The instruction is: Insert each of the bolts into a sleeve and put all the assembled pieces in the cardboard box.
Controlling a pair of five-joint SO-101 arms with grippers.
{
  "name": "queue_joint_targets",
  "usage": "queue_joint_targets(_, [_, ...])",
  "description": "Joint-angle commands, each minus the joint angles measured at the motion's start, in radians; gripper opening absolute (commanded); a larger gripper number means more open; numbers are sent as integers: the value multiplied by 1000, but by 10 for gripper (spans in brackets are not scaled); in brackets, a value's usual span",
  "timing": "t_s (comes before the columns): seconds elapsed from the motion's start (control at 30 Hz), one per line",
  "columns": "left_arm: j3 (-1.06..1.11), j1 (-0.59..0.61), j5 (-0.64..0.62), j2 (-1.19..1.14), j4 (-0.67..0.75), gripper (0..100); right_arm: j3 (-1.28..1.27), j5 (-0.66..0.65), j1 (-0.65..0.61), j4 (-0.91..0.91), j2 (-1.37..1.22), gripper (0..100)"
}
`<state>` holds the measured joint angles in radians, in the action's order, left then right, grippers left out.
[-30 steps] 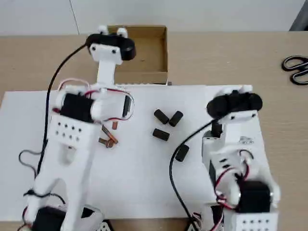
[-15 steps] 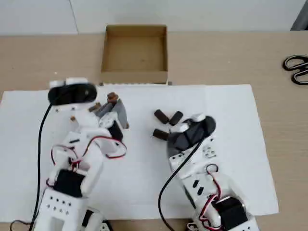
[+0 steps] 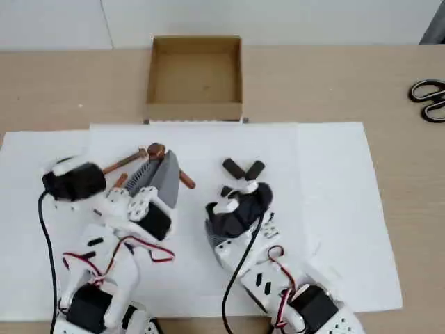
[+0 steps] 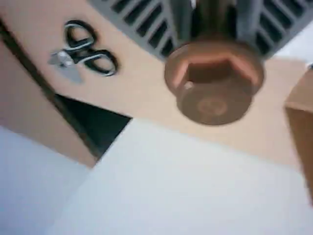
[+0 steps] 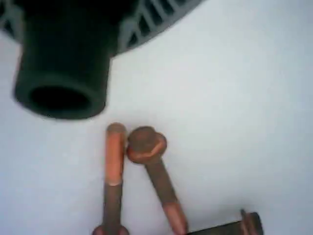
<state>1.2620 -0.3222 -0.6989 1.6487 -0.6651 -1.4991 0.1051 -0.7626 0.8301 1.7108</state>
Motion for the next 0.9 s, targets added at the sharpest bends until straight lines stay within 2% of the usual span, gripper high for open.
queue_joint_targets(0.0, [-4,-40,-5,48,23,6,-15,-71,-13,-77,12,3])
queue_joint_targets(0.33, [-12,-68,0,54,-87,6,-11,-206,-7,-107,12,3])
queue_joint_targets(0.67, [-12,-68,2,52,-87,6,17,-209,-7,-160,12,3])
queue_joint_targets(0.87, [-5,-68,29,49,-86,6,35,-270,-7,-160,12,3])
